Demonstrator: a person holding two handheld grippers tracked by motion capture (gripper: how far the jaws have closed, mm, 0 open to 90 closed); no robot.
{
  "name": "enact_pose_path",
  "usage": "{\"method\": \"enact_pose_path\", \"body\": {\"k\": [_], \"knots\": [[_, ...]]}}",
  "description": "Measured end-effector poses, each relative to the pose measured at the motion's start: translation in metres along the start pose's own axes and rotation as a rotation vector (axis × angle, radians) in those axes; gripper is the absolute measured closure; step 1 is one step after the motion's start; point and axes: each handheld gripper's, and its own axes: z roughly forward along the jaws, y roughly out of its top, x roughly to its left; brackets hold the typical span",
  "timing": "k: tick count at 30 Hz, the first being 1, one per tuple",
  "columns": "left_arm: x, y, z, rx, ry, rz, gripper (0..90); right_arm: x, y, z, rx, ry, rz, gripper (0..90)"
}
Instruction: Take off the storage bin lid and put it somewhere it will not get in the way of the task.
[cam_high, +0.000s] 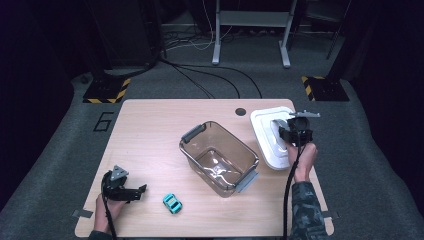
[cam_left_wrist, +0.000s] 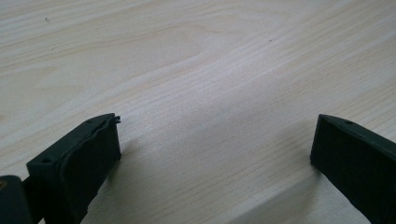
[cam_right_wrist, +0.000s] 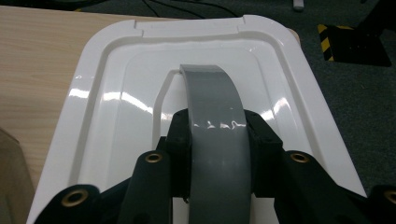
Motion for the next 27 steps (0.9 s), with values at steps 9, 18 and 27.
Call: {"method": "enact_pose_path", "body": {"k": [9,18,27], "knots": [[0.000,0.000,0.000,0.000,0.000,0.000,1.3,0.000,-0.009,0.014,0.023,-0.027,0.029,67.1],[0.000,0.000,0.000,0.000,0.000,0.000,1.3,0.000,-0.020,0.031,0.043,-0.055,0.078,67.0],[0.000,0.000,0.000,0.000,0.000,0.000,1.3,-0.002,-0.030,0.045,0.060,-0.087,0.098,67.0]]}}
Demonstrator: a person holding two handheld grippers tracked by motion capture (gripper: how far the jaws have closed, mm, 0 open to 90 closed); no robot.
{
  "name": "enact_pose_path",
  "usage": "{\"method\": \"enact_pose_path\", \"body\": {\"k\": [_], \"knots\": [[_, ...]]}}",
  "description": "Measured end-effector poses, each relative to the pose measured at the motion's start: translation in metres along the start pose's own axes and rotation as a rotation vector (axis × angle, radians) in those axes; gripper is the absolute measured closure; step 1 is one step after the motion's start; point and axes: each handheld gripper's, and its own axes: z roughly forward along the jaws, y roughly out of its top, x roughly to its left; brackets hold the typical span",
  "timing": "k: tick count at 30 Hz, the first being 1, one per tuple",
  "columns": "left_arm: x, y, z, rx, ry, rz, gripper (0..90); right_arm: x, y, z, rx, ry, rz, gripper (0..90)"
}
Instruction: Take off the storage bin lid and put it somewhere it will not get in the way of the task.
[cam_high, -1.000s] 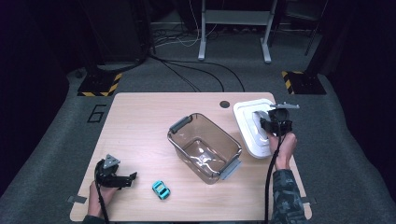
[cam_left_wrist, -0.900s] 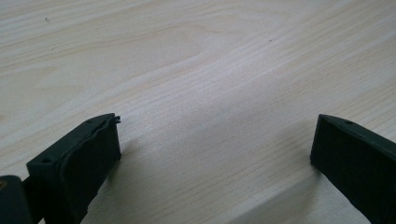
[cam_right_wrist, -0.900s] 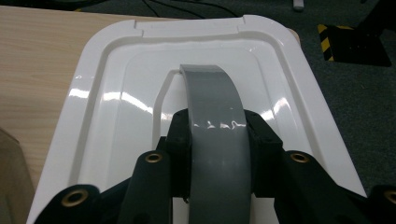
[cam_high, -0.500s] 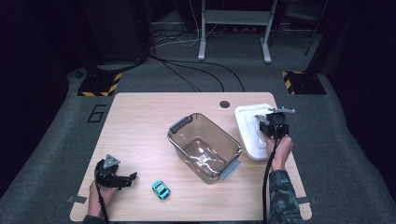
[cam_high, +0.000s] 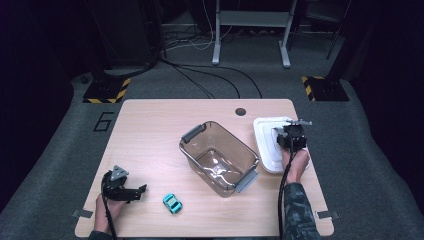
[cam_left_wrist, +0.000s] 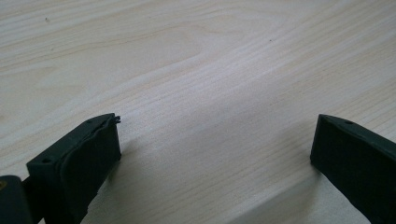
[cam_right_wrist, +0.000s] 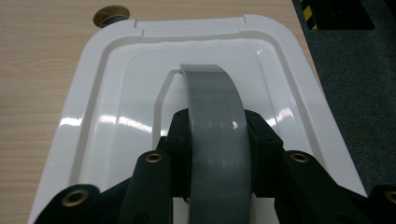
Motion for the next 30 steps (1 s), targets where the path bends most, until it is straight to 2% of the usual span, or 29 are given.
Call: {"method": "enact_pose_path", "body": {"k": [5,12,22,24,26,27,30], "knots": [[0.000,0.000,0.000,-0.003,0.000,-0.001,1.3,0.000,-0.006,0.010,0.023,-0.016,-0.021,67.0],[0.000,0.000,0.000,0.000,0.000,0.000,1.3,-0.002,-0.015,0.022,0.040,-0.018,0.015,67.0],[0.000,0.000,0.000,0.000,0.000,0.000,1.3,-0.004,-0.025,0.036,0.090,-0.006,0.015,65.6],[0.000,0.000,0.000,0.000,0.000,0.000,1.3,-0.004,-0.026,0.037,0.095,-0.003,0.030,54.5],[0.000,0.000,0.000,0.000,0.000,0.000,1.3,-0.006,-0.026,0.034,0.081,0.006,0.027,48.9],[0.000,0.000,0.000,0.000,0.000,0.000,1.3,-0.007,-0.025,0.032,0.079,0.007,0.028,42.0],[0.000,0.000,0.000,0.000,0.000,0.000,1.3,-0.008,-0.025,0.026,0.077,0.029,0.013,33.0]]}}
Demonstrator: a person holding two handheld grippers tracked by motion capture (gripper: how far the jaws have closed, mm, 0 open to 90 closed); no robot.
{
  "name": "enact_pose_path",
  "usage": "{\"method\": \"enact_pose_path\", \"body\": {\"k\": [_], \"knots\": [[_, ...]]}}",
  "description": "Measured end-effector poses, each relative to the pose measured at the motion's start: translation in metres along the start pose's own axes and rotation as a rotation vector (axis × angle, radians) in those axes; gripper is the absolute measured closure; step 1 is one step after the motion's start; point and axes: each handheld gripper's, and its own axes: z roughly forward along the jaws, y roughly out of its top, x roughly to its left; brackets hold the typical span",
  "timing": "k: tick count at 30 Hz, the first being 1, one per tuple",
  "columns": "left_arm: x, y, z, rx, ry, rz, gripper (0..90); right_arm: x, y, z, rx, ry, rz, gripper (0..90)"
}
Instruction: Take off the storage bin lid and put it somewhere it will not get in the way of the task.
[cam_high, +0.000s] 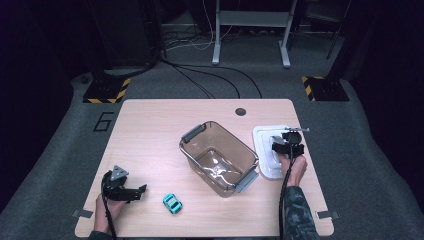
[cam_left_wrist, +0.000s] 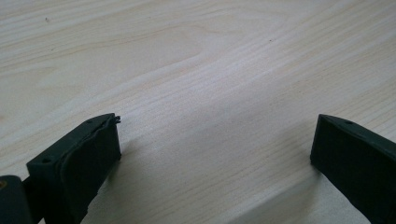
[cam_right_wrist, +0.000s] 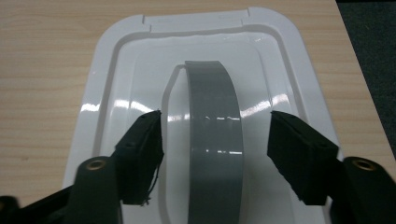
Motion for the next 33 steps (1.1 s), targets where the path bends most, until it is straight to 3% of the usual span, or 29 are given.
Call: {"method": "enact_pose_path", "body": {"k": [7,13,23,33], "knots": [[0.000,0.000,0.000,0.000,0.000,0.000,1.3,-0.001,-0.006,-0.019,-0.016,0.055,-0.059,15.2],[0.000,0.000,0.000,-0.001,0.002,0.000,1.3,-0.002,-0.014,-0.036,-0.040,0.095,-0.100,8.1],[0.000,0.000,0.000,0.000,0.001,0.000,1.3,0.004,-0.029,-0.066,-0.073,0.132,-0.139,0.5],[0.000,0.000,0.000,0.000,0.001,0.000,1.3,0.010,-0.049,-0.084,-0.089,0.158,-0.179,0.0]]}}
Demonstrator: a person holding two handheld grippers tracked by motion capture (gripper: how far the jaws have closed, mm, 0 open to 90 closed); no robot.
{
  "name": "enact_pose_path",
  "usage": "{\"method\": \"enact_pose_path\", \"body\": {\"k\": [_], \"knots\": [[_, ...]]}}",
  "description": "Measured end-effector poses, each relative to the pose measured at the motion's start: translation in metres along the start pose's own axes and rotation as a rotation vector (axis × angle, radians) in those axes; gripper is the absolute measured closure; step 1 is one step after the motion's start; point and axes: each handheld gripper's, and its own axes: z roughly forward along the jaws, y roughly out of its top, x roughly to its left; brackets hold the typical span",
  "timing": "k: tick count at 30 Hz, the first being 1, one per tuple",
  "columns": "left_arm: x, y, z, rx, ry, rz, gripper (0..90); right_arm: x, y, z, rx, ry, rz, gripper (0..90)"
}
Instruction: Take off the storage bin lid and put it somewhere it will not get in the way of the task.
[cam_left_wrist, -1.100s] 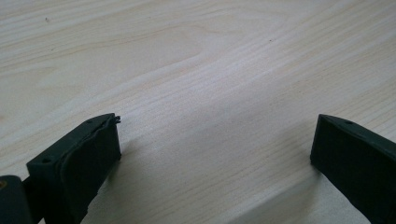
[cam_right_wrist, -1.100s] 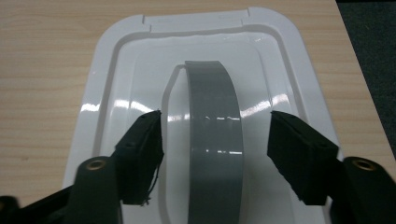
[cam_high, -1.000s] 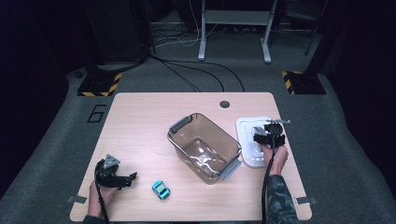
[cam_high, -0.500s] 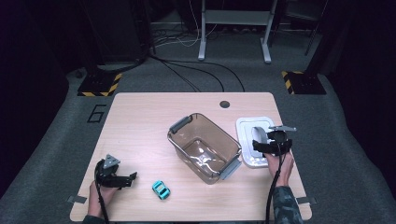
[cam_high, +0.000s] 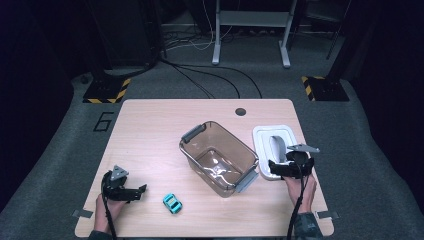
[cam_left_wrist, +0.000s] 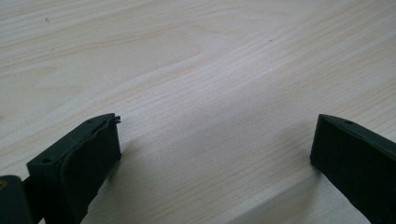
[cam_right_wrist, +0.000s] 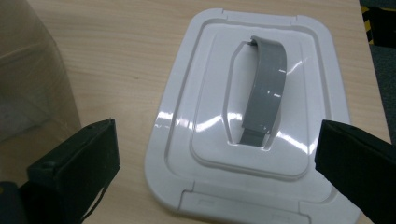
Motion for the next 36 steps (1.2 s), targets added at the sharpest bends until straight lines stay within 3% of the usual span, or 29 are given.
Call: {"method": "enact_pose_path", "body": {"k": [11,14,21,30,36], "knots": [[0.000,0.000,0.000,0.000,0.000,-0.001,1.5,0.018,-0.037,-0.007,0.006,0.025,-0.010,0.0],[0.000,0.000,0.000,0.000,0.001,-0.001,1.5,0.019,-0.052,-0.008,-0.019,0.016,0.010,0.0],[0.000,0.000,0.000,0.000,0.001,-0.001,1.5,0.012,-0.084,-0.005,0.035,-0.006,0.016,0.0],[0.000,0.000,0.000,0.000,0.001,0.001,1.5,0.004,-0.103,-0.006,0.043,-0.036,0.020,0.0],[0.000,0.000,0.000,0.000,-0.001,0.003,1.6,0.004,-0.105,-0.007,0.007,-0.039,0.028,0.3]]}}
